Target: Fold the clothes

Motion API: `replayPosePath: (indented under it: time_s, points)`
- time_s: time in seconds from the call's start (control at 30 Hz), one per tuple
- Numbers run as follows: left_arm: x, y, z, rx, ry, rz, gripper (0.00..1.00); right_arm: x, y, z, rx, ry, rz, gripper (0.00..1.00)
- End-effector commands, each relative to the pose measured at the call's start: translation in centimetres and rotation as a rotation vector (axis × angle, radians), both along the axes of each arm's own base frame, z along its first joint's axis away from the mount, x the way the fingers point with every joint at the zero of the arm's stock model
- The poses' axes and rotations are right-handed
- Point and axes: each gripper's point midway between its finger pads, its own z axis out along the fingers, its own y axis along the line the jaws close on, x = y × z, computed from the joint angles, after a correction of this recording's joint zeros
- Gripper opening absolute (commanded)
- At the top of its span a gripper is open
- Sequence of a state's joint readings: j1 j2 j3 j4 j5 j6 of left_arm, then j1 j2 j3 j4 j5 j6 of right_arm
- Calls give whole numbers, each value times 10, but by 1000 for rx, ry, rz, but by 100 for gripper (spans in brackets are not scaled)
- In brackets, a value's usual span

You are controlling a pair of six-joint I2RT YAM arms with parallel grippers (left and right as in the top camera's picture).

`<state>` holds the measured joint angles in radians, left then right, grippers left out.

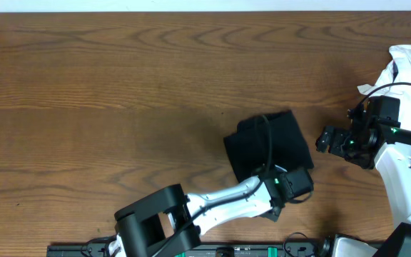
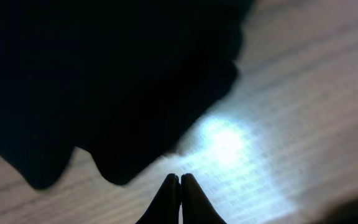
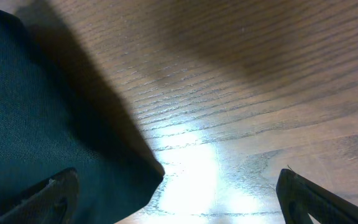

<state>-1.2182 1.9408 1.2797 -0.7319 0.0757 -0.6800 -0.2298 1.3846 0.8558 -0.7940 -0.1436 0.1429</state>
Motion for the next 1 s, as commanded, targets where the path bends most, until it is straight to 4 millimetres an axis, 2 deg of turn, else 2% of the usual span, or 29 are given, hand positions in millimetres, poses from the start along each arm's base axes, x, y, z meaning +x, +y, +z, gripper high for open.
replayPosePath:
  time_s: [0.0, 0.23, 0.53, 0.7, 0.83, 0.97]
  points:
    - [6, 10, -15, 34, 35, 36, 6, 4, -5, 6, -7, -18, -20, 99]
    - [29, 25, -25, 62, 51, 122, 6, 4, -5, 6, -7, -18, -20, 99]
    - [83, 64, -28, 139, -36, 234, 6, 4, -5, 6, -7, -18, -20, 99]
    - [89, 81, -25, 154, 22, 292, 6, 4, -5, 6, -7, -18, -20, 99]
    - [84, 85, -3, 130, 96, 321, 6, 4, -5, 6, -7, -18, -20, 99]
    - [91, 79, 39, 50, 49, 320, 6, 4, -5, 6, -7, -18, -20, 99]
